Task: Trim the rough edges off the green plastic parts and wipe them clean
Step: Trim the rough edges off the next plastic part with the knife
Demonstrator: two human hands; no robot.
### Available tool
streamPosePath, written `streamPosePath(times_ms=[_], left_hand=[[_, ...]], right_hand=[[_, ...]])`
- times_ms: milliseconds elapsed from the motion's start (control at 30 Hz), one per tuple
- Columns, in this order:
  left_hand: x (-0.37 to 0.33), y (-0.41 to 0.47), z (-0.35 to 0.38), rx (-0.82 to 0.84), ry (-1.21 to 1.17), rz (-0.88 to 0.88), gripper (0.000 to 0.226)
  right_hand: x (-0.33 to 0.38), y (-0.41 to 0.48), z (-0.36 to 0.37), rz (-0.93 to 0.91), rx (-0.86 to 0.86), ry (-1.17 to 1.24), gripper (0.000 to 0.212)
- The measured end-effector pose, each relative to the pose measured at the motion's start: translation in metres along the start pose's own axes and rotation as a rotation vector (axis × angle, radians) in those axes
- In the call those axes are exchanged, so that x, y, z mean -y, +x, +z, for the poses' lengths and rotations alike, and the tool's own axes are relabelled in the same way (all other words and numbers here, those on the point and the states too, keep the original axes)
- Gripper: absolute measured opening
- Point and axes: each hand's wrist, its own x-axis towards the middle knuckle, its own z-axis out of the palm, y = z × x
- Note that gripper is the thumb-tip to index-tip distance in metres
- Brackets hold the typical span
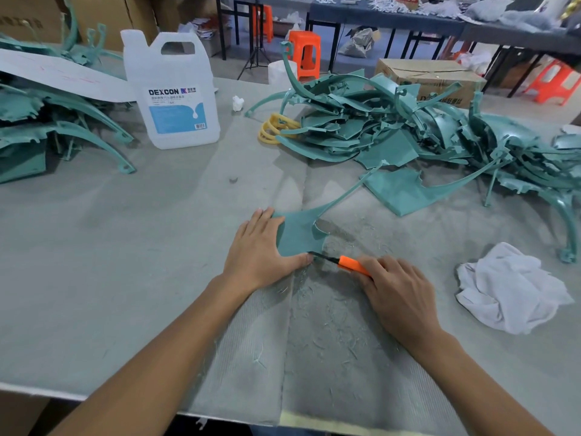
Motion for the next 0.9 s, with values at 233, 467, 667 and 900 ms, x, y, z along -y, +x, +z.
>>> streamPosePath(times_ms=[233, 467, 667, 900], left_hand=[[0.008, -0.002, -0.013, 0.259, 0.071, 0.047, 0.131], [0.005, -0.034, -0.011, 0.018, 0.065, 0.055, 0.119], [-0.008, -0.028, -0.02, -0.057, -0.074, -0.05, 0.103], [-0.008, -0.027, -0.019, -0.056, -0.117, -0.056, 0.097]], right_hand=[[0.0, -0.001, 0.0, 0.104, -0.076, -0.01, 0.031], [0.005, -0.001, -0.005, 0.1, -0.056, 0.037, 0.038], [0.022, 0.01, -0.024, 0.292, 0.1, 0.402, 0.021], [0.041, 0.005, -0.024, 0.336, 0.246, 0.672, 0.025]])
